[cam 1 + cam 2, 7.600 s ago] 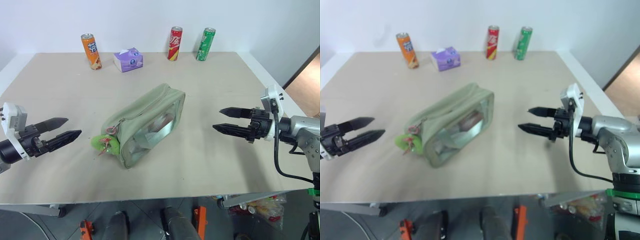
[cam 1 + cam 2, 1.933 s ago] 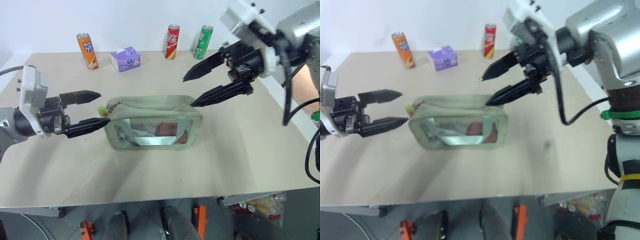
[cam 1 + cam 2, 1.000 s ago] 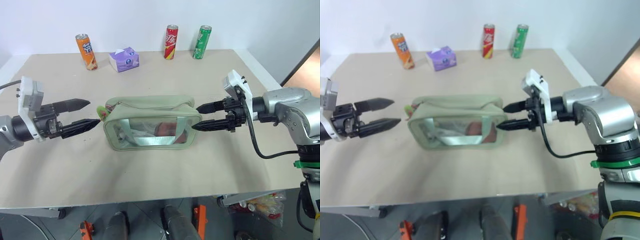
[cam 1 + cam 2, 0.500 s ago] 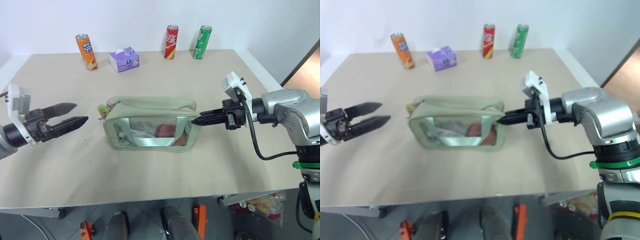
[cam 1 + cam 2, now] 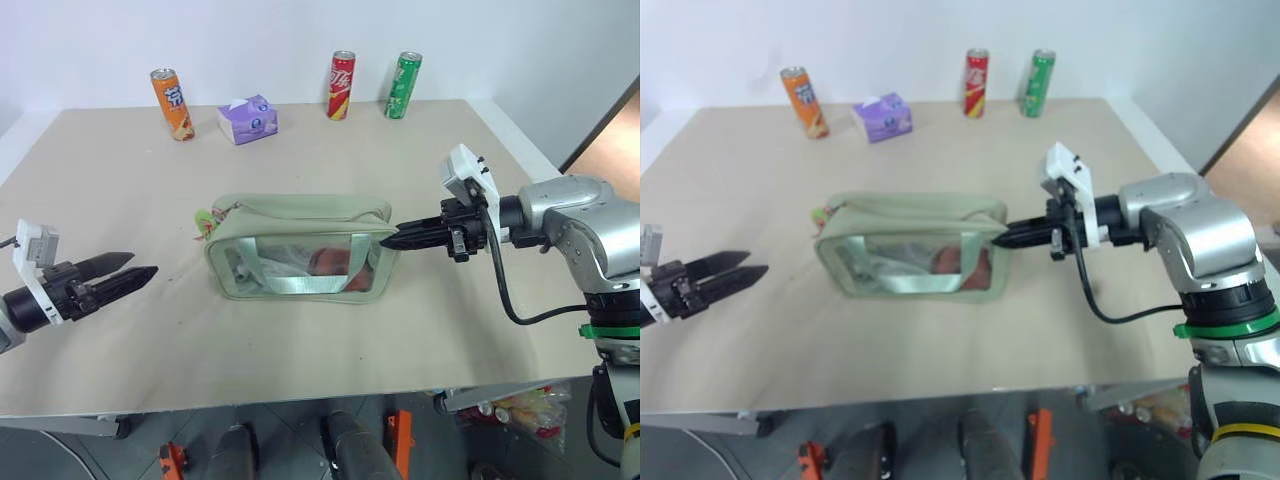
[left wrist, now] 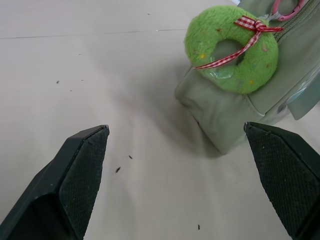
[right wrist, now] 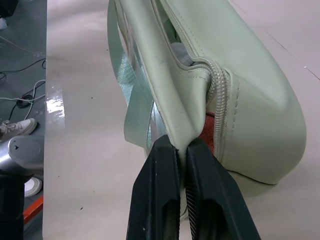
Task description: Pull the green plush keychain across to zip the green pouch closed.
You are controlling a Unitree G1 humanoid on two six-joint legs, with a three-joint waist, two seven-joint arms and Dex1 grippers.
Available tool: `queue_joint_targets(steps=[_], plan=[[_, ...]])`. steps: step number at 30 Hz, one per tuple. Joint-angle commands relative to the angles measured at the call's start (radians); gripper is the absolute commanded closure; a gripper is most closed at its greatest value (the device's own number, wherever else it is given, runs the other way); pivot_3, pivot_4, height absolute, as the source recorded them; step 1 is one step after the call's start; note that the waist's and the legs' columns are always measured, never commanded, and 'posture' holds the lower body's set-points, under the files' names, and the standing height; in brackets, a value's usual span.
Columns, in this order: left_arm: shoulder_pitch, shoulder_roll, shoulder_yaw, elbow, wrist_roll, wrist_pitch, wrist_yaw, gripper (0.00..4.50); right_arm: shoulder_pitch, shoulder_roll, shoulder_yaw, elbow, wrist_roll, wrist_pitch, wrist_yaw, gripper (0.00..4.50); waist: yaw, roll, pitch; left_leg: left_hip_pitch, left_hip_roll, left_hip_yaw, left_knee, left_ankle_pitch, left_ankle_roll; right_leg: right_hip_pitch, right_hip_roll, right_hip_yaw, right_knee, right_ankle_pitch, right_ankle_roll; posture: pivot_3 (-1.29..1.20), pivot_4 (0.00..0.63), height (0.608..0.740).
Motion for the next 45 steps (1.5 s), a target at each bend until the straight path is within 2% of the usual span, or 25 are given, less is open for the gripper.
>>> queue_joint_targets(steps=[1,7,11,28,29,33,39,41,45], plan=[[-0.053,-0.014,0.003,-0.042,-0.035,0.016,0.016,0.00,-0.001,0.017,-0.005,-0.019,-0.002,-0.015,-0.003,4.46,0.000,0.000,0.000,0.000,0.000,0.000,0.000,0.000,0.000,0.000,0.000,0.000,0.000,0.000,0.000,0.00,0.150,0.740],[-0.185,-0.076,-0.018,0.033,-0.045,0.065,0.113,0.00,0.001,0.025,-0.010,-0.022,-0.009,-0.014,-0.004,4.46,-0.002,-0.001,0.000,0.001,0.001,0.000,0.000,0.000,0.000,0.001,0.001,0.000,0.000,0.001,0.000,0.00,0.150,0.740],[-0.206,-0.097,-0.076,0.013,-0.034,0.073,0.108,0.00,0.009,0.018,-0.019,-0.033,-0.005,-0.008,-0.004,4.46,-0.003,-0.001,0.000,0.002,0.001,0.001,-0.001,0.000,0.000,0.001,0.001,0.000,0.000,0.001,0.000,0.00,0.150,0.740],[-0.377,-0.158,-0.231,0.179,0.101,-0.005,0.045,0.00,0.052,0.001,-0.063,-0.084,0.017,0.026,-0.034,4.46,-0.001,-0.001,-0.001,0.001,0.000,0.000,0.000,0.000,0.000,0.002,0.001,0.001,0.000,0.004,0.005,0.00,0.150,0.740],[-0.380,-0.161,-0.234,0.184,0.107,-0.012,0.040,0.52,0.054,0.000,-0.064,-0.086,0.019,0.029,-0.036,4.50,-0.001,-0.001,-0.001,0.001,0.000,0.000,0.000,0.000,0.000,0.002,0.001,0.001,0.000,0.004,0.005,0.00,0.150,0.740],[-0.395,-0.171,-0.231,0.192,0.110,-0.027,0.021,1.72,0.056,-0.003,-0.067,-0.087,0.021,0.030,-0.040,4.50,-0.001,-0.002,-0.001,0.001,0.000,0.000,0.000,0.000,0.000,0.002,0.001,0.001,0.000,0.004,0.005,0.00,0.150,0.740],[-0.414,-0.176,-0.215,0.188,0.099,-0.025,-0.003,4.12,0.048,0.002,-0.063,-0.076,0.019,0.026,-0.043,4.50,-0.001,-0.002,-0.001,0.001,0.000,0.000,0.000,0.000,0.000,0.002,0.001,0.001,0.000,0.004,0.005,0.00,0.150,0.740],[-0.415,-0.177,-0.210,0.183,0.091,-0.022,-0.007,4.48,0.046,0.003,-0.063,-0.075,0.019,0.026,-0.043,4.50,-0.001,-0.002,-0.001,0.001,0.000,0.000,0.000,0.000,0.000,0.002,0.001,0.001,0.000,0.004,0.005,0.00,0.150,0.740],[-0.426,-0.177,-0.208,0.167,0.095,-0.024,0.000,4.48,0.045,0.005,-0.059,-0.072,0.017,0.022,-0.043,4.50,-0.001,-0.002,-0.001,0.001,0.000,0.000,0.000,0.000,0.000,0.002,0.001,0.001,0.000,0.004,0.005,0.00,0.150,0.740]])
